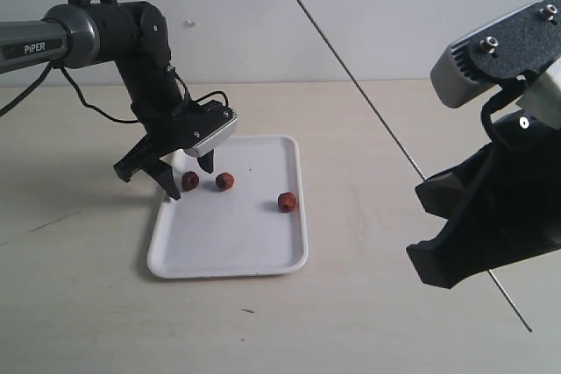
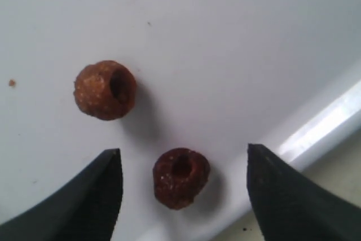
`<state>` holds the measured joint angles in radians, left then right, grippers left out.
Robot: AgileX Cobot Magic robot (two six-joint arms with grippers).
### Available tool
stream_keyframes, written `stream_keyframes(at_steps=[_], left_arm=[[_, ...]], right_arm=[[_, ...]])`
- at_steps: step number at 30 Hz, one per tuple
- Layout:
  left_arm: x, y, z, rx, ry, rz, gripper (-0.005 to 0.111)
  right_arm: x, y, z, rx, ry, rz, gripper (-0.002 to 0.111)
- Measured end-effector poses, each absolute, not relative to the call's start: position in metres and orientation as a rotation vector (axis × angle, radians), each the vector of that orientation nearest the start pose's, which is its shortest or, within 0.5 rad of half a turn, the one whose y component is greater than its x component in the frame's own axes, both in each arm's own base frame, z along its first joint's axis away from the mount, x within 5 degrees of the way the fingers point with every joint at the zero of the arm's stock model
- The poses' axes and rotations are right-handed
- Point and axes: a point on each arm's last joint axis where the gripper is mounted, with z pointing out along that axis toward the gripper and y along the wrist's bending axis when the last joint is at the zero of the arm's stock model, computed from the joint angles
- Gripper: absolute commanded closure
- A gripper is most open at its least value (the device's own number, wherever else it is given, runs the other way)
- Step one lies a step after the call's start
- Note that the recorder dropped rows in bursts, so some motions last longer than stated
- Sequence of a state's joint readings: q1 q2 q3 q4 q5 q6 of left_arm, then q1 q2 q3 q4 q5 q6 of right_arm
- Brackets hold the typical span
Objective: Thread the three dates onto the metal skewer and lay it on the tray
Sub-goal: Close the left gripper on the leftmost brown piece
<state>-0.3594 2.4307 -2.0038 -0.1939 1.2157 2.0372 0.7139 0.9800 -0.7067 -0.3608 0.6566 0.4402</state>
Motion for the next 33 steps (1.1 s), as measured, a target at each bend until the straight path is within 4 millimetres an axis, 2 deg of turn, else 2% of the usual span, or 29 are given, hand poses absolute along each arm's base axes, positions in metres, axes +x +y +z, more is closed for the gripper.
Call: stream_keyframes(at_steps=[7, 14, 17, 22, 33], left_arm=[[0.448, -0.186, 0.126, -3.016, -1.295, 0.182, 0.045], [0.447, -0.187, 0.114, -3.001, -1.301, 0.226, 0.045], [0.447, -0.187, 0.114, -2.991, -1.318, 0.231, 0.053], [0.447, -0.186, 0.113, -2.97, -1.337, 0.24, 0.074], [0.447, -0.186, 0.113, -2.957, -1.363, 0.232, 0.075]], right_arm=[[0.154, 0.107, 0.29, -0.558, 2.296, 0.161, 0.108], [0.154, 0.107, 0.29, -0.558, 2.296, 0.161, 0.108], [0.154, 0.107, 0.29, -0.558, 2.296, 0.161, 0.108], [0.154, 0.107, 0.29, -0.558, 2.296, 0.161, 0.108], [0.154, 0.107, 0.29, -0.558, 2.296, 0.161, 0.108]])
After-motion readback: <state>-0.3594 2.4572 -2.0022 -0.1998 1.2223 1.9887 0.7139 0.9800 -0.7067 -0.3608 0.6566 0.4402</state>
